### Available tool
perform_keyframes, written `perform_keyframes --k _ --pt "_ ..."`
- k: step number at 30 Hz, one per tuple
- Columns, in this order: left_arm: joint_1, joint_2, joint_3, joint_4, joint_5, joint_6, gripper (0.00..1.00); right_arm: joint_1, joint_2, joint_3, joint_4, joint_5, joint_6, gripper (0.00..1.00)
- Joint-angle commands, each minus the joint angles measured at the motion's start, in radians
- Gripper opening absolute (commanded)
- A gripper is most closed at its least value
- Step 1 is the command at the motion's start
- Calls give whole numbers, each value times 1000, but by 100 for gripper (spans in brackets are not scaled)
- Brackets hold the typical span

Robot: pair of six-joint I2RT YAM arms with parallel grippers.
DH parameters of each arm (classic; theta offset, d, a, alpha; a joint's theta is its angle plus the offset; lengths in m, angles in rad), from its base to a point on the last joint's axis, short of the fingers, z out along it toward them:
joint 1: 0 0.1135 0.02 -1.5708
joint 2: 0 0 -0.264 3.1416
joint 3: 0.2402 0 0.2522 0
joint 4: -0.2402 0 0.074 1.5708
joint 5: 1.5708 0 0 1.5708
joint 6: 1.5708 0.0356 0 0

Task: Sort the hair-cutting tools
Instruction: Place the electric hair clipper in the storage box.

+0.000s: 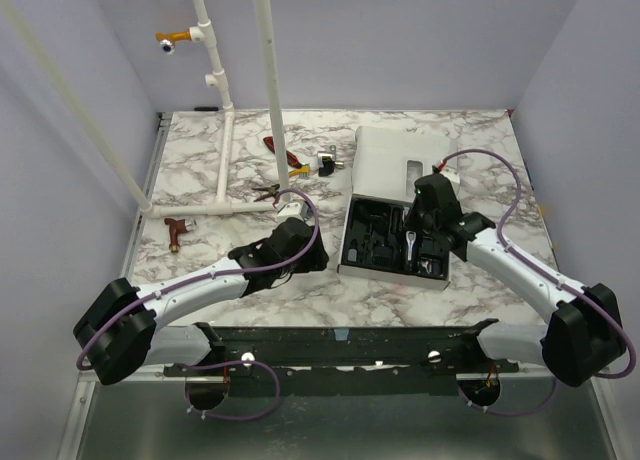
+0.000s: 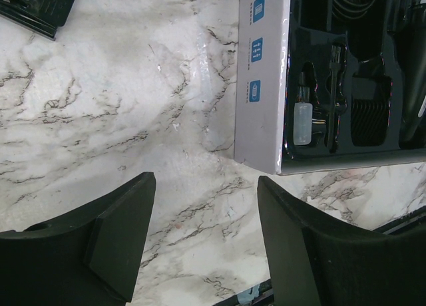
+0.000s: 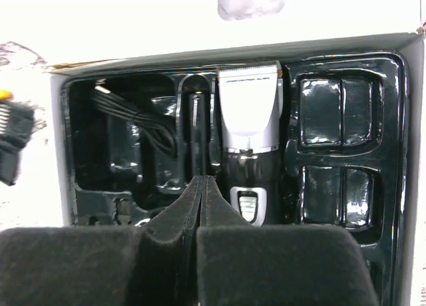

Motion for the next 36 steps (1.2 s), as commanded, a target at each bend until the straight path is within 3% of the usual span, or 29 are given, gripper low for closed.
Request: perform_keyframes --k 1,18,26,28,32,34,36 --pt "-5 -16 -7 15 -2 -8 64 -31 62 -28 63 -33 16 1" --pt "-5 -1 -3 13 0 -7 64 -55 76 -99 67 14 21 1" --pt "-7 -29 -9 3 -17 -7 64 -55 -116 -46 52 -53 5 2" --pt "-5 -34 0 0 -24 5 64 -55 -202 -38 66 -75 -20 14" --pt "6 -14 44 3 -7 45 65 -54 -330 -59 78 -102 -41 51" --pt "16 16 69 20 13 67 65 -54 -365 -88 78 -136 -40 59" --pt "30 58 98 39 29 83 65 -54 -387 -128 88 -186 -34 61"
